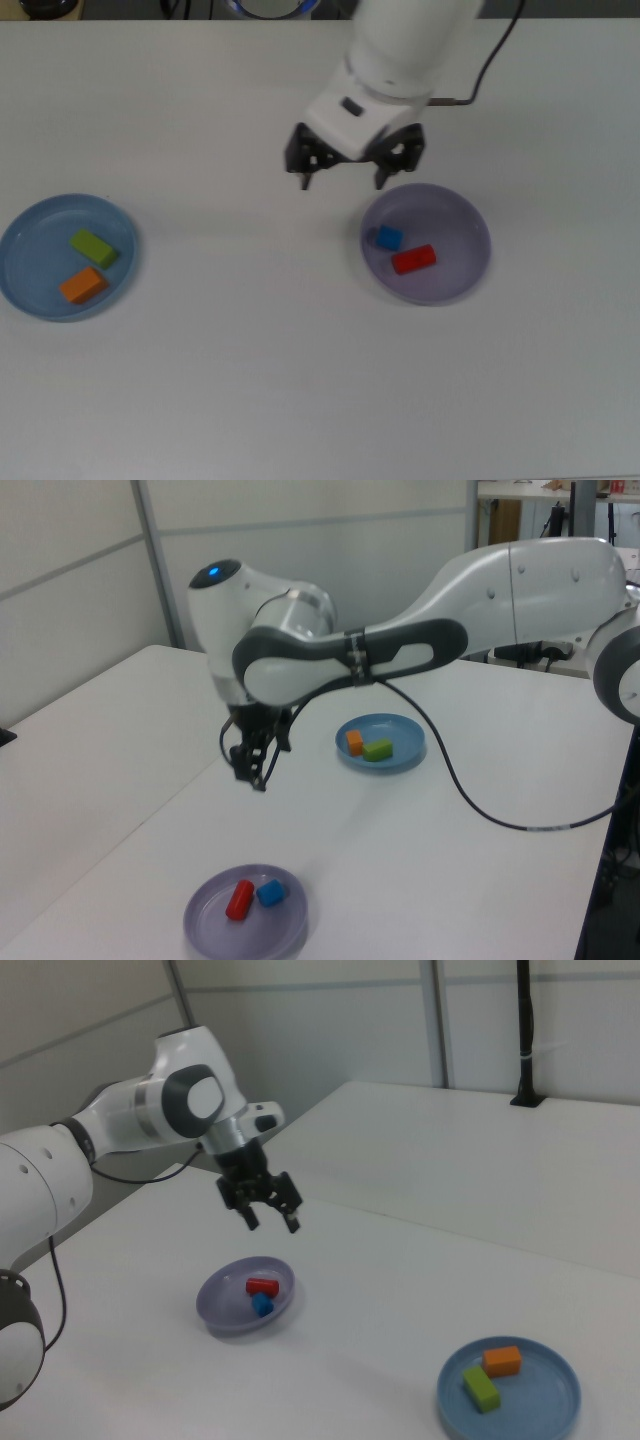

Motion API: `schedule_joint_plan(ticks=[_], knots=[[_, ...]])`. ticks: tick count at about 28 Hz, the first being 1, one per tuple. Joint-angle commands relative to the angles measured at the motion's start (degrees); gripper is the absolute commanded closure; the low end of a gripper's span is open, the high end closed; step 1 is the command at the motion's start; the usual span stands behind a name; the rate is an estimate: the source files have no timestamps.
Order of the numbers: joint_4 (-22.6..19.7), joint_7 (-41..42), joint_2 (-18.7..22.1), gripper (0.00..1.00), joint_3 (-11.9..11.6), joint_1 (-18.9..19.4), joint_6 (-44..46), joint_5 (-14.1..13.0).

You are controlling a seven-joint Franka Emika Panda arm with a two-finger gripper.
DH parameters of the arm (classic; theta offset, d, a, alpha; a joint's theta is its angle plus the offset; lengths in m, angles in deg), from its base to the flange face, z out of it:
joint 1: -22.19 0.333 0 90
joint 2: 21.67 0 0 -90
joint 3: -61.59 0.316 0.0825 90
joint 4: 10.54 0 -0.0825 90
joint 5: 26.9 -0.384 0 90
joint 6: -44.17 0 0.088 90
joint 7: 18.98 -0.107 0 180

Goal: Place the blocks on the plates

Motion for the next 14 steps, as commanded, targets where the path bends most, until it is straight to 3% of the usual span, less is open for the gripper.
schedule_joint_plan(ticks=[1, 5, 9, 14], knots=[[-2.2, 3.5, 1.2, 0.00, -5.0, -0.7, 1.4, -1.7], [-2.3, 6.5, 2.1, 0.00, -9.0, -0.7, 1.6, -6.1], [-2.3, 7.0, 3.8, 0.00, -11.7, -0.1, 3.1, -8.5], [-2.3, 6.5, 5.1, 0.00, -11.8, 0.0, 6.2, -10.2]])
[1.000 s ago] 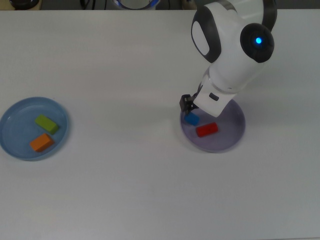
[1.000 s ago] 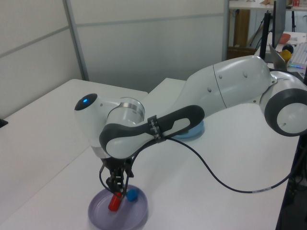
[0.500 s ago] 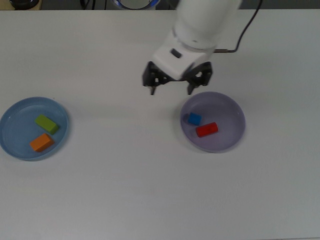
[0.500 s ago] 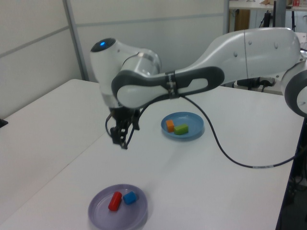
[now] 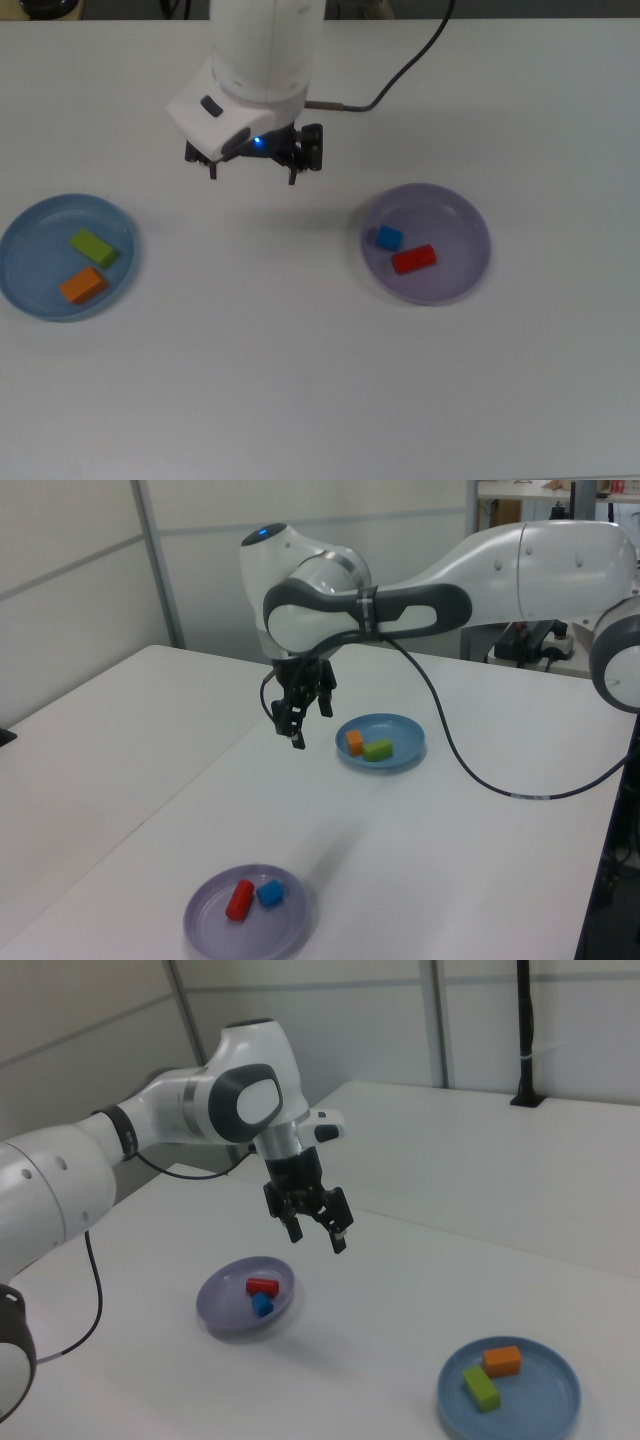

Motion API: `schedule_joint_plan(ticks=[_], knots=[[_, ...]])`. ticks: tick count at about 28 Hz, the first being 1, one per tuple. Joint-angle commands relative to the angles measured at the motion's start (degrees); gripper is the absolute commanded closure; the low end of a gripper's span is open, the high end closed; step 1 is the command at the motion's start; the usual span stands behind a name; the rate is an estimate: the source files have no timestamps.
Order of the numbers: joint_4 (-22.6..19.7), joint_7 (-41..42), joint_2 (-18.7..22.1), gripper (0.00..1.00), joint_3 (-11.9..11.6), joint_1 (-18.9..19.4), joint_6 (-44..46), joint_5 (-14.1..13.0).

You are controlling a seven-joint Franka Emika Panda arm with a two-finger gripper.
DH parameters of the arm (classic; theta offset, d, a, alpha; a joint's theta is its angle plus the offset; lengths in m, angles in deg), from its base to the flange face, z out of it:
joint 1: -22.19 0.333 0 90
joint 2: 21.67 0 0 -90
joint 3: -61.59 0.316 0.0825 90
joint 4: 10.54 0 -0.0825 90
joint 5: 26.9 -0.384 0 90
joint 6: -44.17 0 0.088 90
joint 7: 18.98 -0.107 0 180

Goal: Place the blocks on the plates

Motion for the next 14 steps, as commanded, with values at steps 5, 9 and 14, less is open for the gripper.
schedule_joint_plan(ticks=[5, 9, 14], knots=[[-2.0, 0.4, 4.1, 0.00, -1.3, 1.3, 5.7, -5.0], [-2.0, -1.6, 4.5, 0.00, -1.0, 1.2, 6.1, -5.6], [-1.9, -2.8, 5.5, 0.00, -1.3, 1.4, 6.0, -5.0]])
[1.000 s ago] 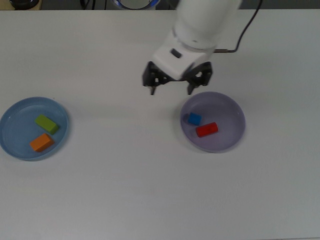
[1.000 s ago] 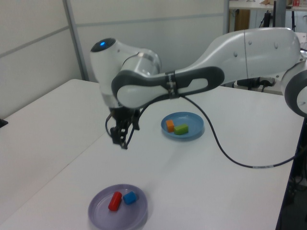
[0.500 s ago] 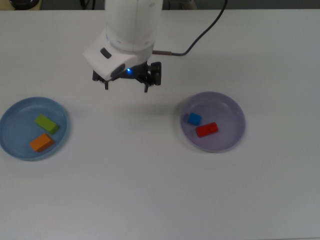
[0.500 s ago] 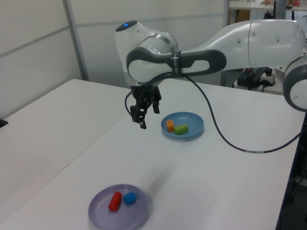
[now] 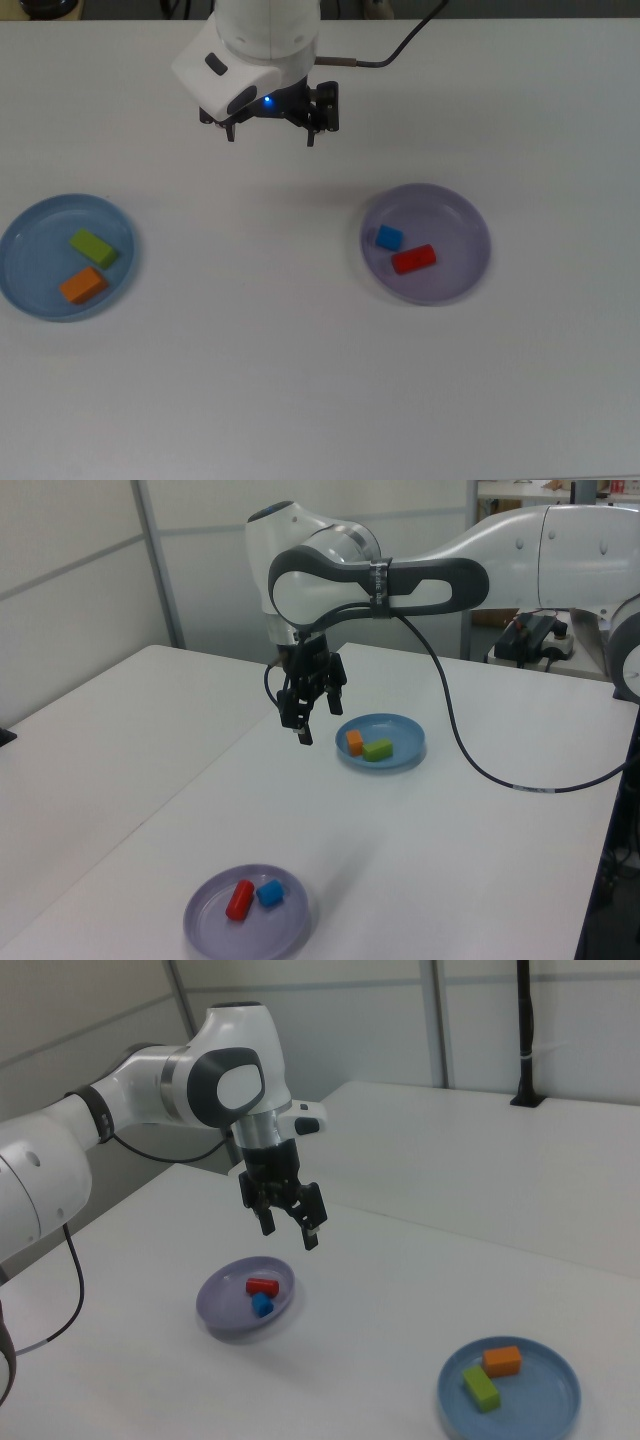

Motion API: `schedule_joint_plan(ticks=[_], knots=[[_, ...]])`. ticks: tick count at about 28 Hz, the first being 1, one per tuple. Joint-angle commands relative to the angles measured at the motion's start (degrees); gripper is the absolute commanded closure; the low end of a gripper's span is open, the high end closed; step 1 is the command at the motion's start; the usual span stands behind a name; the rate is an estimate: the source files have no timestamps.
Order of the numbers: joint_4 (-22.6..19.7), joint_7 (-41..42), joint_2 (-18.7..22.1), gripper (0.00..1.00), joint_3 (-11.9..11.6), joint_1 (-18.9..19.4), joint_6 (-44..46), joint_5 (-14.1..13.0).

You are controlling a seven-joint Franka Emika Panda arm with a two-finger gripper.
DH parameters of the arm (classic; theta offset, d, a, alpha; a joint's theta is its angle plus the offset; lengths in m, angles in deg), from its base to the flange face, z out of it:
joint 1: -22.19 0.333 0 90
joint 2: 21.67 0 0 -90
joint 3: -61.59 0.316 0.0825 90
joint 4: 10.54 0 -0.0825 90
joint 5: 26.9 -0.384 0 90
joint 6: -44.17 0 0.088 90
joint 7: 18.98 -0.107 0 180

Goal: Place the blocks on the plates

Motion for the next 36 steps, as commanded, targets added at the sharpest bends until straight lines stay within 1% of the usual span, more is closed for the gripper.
schedule_joint_plan(ticks=[1, 5, 8, 15, 19, 24, 26, 36], knots=[[-1.9, -1.5, 2.8, 0.00, -1.4, 0.7, 0.3, -0.7], [-2.0, -1.5, 4.7, 0.00, -1.4, -0.4, 0.5, -1.3], [-2.4, -1.6, 5.9, 0.00, -1.3, -0.6, 0.6, -1.4], [-4.6, -0.8, 12.3, 0.00, -1.3, -1.8, 0.8, -1.4], [-4.6, -0.1, 14.2, 0.00, -1.1, -3.3, 1.6, -1.4], [-4.9, -0.1, 16.8, 0.00, -0.8, -3.5, 1.8, -1.4], [-5.9, 0.0, 18.0, 0.00, -0.7, -3.4, 2.8, -1.4], [-5.1, -0.1, 18.3, 0.00, -0.5, -2.7, 5.2, -1.6]])
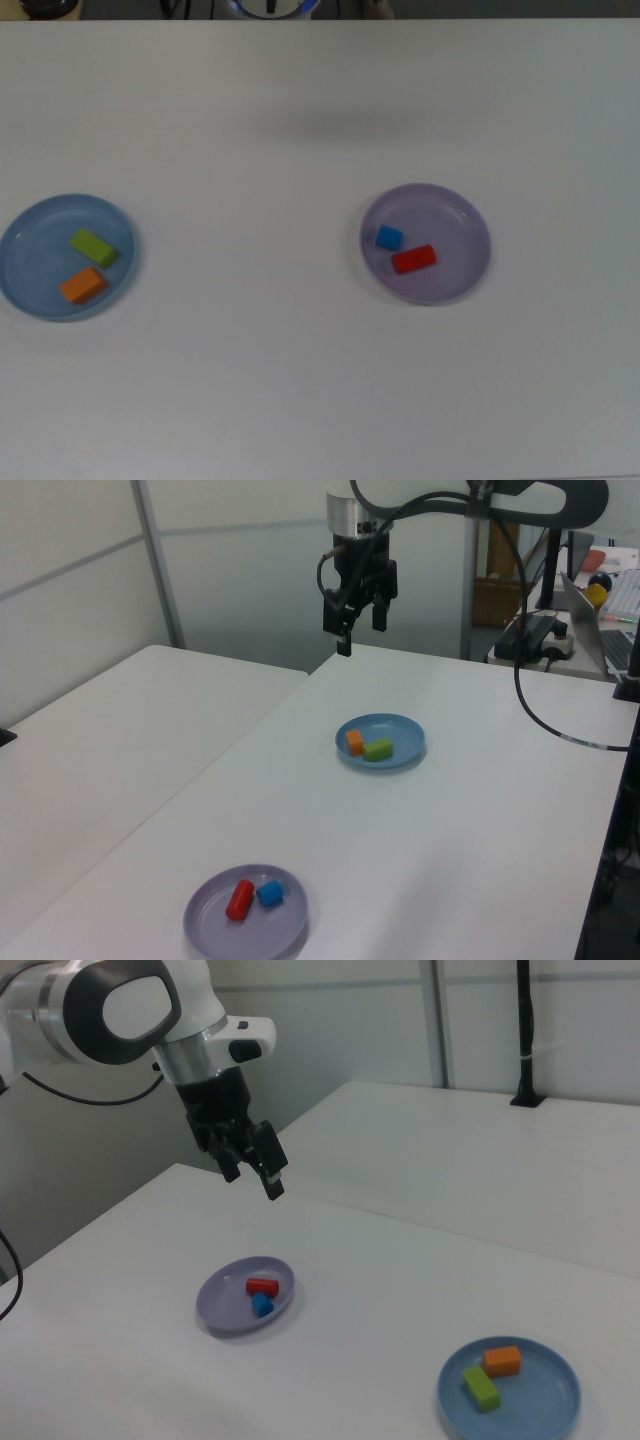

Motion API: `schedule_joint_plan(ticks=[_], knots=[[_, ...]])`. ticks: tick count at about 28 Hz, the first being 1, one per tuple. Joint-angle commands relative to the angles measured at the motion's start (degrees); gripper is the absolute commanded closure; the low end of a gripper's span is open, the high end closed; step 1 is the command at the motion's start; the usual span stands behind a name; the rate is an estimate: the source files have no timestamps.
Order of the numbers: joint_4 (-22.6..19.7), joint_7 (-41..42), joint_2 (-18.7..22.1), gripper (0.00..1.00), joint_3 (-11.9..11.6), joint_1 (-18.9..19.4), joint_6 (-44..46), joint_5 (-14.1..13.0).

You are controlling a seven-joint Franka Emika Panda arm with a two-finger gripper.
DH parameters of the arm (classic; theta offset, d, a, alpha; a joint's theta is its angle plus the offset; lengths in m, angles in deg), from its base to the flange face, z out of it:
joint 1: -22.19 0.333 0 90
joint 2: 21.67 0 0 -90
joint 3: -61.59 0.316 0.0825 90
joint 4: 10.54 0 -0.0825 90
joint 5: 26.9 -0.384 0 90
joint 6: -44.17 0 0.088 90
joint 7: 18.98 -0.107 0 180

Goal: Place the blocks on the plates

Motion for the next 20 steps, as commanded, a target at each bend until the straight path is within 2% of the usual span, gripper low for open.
schedule_joint_plan(ticks=[1, 8, 20], knots=[[-1.0, 0.4, 1.4, 0.00, -0.1, 0.5, 2.4, -1.4], [-0.7, 2.2, 1.4, 0.00, -0.2, 0.4, 3.5, -3.2], [-0.8, 2.6, 1.2, 0.00, -0.1, 0.4, 3.5, -3.3]])
